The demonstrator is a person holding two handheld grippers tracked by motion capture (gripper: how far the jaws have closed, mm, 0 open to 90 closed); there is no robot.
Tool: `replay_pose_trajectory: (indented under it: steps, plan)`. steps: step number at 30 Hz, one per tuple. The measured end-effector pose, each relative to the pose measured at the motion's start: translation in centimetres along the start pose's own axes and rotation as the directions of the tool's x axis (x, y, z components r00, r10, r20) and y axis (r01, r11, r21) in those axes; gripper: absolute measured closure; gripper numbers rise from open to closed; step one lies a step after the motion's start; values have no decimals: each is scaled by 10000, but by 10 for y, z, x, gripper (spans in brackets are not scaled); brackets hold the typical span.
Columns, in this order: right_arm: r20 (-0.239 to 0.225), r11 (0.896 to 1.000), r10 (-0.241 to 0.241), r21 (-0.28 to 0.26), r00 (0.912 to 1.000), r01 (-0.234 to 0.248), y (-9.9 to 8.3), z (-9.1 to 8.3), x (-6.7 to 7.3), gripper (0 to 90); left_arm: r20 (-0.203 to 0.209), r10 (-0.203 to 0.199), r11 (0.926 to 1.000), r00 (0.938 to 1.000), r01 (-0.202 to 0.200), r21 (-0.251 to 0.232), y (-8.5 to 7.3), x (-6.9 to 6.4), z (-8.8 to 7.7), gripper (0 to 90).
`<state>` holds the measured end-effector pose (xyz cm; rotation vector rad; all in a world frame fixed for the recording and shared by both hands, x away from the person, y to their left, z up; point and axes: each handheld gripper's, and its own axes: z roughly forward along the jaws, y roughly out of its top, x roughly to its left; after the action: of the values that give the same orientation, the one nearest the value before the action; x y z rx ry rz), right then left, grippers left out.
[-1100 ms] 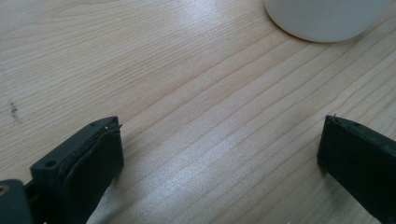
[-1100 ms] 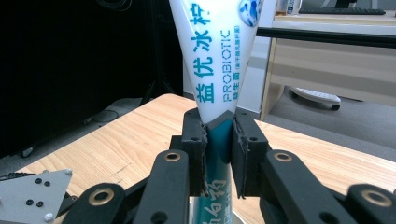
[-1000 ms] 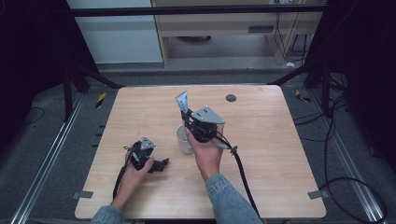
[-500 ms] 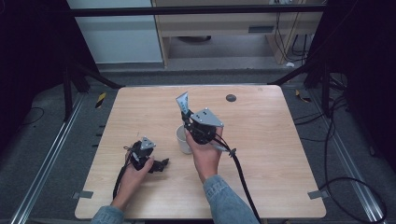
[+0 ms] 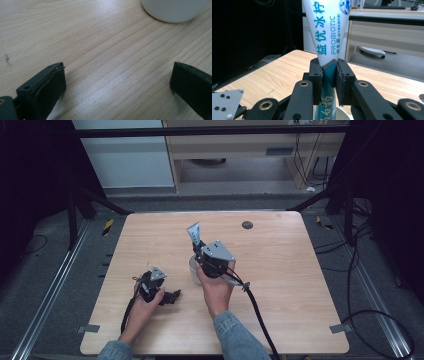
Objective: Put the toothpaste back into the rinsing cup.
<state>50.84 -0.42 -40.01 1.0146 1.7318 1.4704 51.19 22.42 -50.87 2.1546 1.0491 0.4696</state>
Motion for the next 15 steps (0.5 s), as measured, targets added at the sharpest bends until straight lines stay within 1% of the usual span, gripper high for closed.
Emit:
replay_pose_trajectory:
  steps: [2, 4, 9, 15]
  plan:
    - [33, 10000, 5, 2, 10000, -5, -3, 1, 0, 769, -1, -4, 10000, 10000, 4, -2, 0, 0, 0, 0]
    - [31, 9999, 142, 53, 9999, -142, -5, 2, 1, 769, 8, 16, 10000, 10000, -16, 16, 0, 0, 0, 0]
    - [77, 9998, 162, 123, 9998, -163, -12, 3, 2, 769, 5, -4, 10000, 10000, 4, 14, 0, 0, 0, 0]
    - [103, 9996, 226, 154, 9997, -227, -16, 5, 2, 769, 14, -19, 10000, 10000, 19, 14, 0, 0, 0, 0]
